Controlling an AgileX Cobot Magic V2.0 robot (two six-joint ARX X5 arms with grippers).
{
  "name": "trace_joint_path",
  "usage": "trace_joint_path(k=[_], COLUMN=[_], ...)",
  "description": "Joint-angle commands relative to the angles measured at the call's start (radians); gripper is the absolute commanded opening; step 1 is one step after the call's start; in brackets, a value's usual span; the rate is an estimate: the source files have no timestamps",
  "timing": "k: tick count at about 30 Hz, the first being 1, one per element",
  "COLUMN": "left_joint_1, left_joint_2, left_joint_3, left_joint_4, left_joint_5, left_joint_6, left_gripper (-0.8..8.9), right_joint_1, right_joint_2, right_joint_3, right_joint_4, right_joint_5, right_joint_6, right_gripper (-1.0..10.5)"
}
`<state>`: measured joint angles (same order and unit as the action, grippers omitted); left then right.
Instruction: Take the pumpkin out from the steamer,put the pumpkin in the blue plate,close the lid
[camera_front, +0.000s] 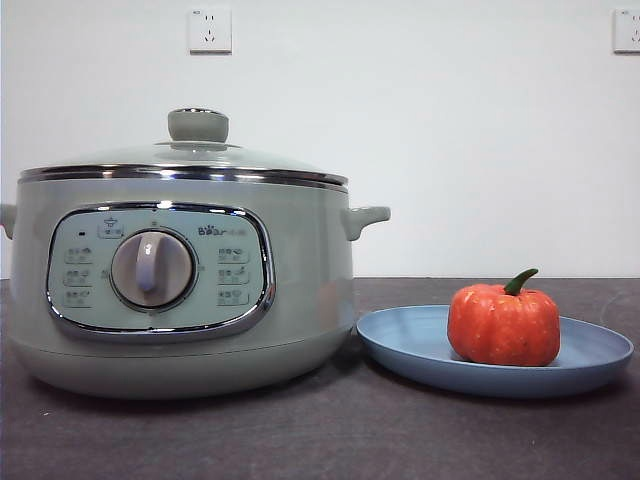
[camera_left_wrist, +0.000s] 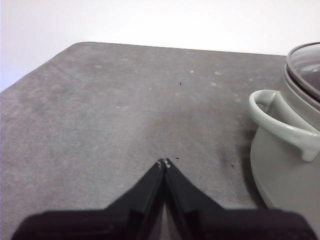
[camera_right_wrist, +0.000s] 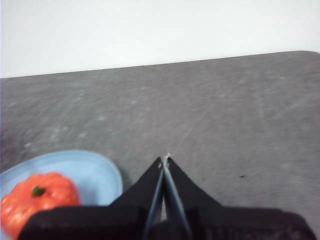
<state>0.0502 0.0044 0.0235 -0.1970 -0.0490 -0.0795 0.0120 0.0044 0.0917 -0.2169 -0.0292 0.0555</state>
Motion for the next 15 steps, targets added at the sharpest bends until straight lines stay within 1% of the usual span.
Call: trace_joint_path(k=[1, 5, 10, 15], left_joint_1=[0.003, 0.003, 0.003, 0.003], left_joint_2=[-0.003, -0.003, -0.003, -0.003], left_joint_3=[-0.014, -0.014, -0.014, -0.014], left_joint_4=[-0.001, -0.001, -0.001, -0.001], left_joint_5=[0.001, 0.0, 0.001, 0.001], left_joint_6=[-0.006, -0.006, -0.006, -0.006], left_gripper=[-0.03, -0.03, -0.03, -0.03], right_joint_1=[0.002, 0.002, 0.002, 0.002], right_joint_2=[-0.003, -0.003, -0.002, 0.002], right_joint_3=[-0.04, -0.048, -0.047, -0.047], right_joint_4=[0.047, 0.004, -0.069, -0.07], right_joint_5=[-0.05, -0.047, -0.021, -0.017], right_joint_6=[-0.001, -0.002, -0.002, -0.002], right_gripper=[-0.1, -0.1, -0.1, -0.1])
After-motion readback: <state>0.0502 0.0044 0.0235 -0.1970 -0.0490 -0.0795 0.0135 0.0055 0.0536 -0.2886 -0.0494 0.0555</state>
